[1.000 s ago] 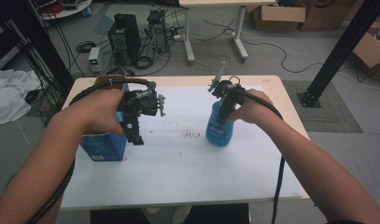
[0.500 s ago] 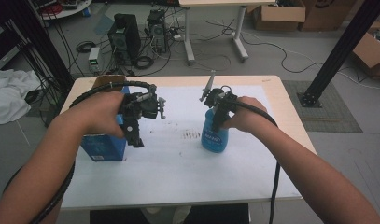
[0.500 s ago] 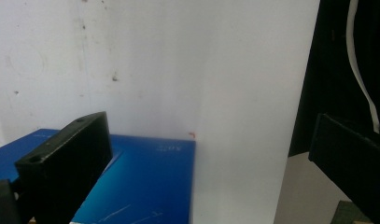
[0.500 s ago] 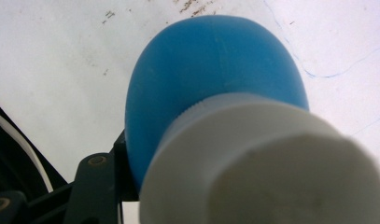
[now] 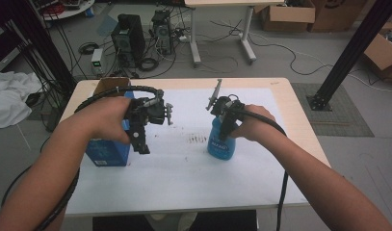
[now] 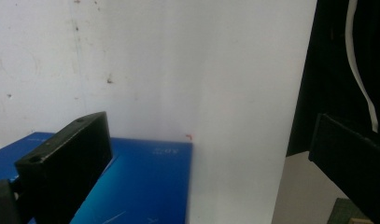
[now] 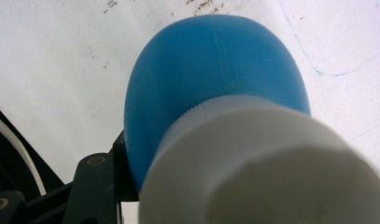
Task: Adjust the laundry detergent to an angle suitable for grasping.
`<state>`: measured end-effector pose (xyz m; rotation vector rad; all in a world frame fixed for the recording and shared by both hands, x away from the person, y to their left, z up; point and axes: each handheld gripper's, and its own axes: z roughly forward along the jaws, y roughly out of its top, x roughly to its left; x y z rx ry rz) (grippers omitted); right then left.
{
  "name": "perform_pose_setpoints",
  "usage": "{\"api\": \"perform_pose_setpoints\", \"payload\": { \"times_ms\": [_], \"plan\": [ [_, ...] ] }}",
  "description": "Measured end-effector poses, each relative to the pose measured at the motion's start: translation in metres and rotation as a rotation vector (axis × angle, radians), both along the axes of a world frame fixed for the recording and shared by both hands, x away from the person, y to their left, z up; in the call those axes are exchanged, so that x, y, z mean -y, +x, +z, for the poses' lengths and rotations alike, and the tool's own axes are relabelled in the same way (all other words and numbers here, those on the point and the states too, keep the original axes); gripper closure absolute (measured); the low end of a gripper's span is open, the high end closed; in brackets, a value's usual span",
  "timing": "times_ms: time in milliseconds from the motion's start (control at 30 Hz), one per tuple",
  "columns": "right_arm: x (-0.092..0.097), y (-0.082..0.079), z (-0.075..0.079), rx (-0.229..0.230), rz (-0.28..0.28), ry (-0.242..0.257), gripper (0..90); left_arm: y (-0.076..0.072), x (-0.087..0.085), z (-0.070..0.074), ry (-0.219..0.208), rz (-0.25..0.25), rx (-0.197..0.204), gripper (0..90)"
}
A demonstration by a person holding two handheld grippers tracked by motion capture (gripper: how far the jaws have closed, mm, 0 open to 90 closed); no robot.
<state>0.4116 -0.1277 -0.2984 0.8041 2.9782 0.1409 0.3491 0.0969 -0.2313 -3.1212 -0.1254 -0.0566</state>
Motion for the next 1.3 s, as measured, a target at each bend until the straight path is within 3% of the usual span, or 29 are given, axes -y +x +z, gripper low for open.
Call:
{"api": "perform_pose_setpoints", "payload": {
  "times_ms": [467,867,1300],
  "plan": [
    [0.002,0.001,0.0,-0.007,0.022,0.019,30.3,0.001,0.002,0.002,0.007,0.001,0.006,0.1],
    [-0.001,-0.001,0.008,0.01,0.052,-0.006,22.1,0.002,0.001,0.002,0.008,0.003,0.009,0.1],
    [0.001,0.001,0.023,-0.009,0.084,0.027,16.5,0.002,0.0,0.004,-0.001,0.007,0.013,0.1]
  ]
}}
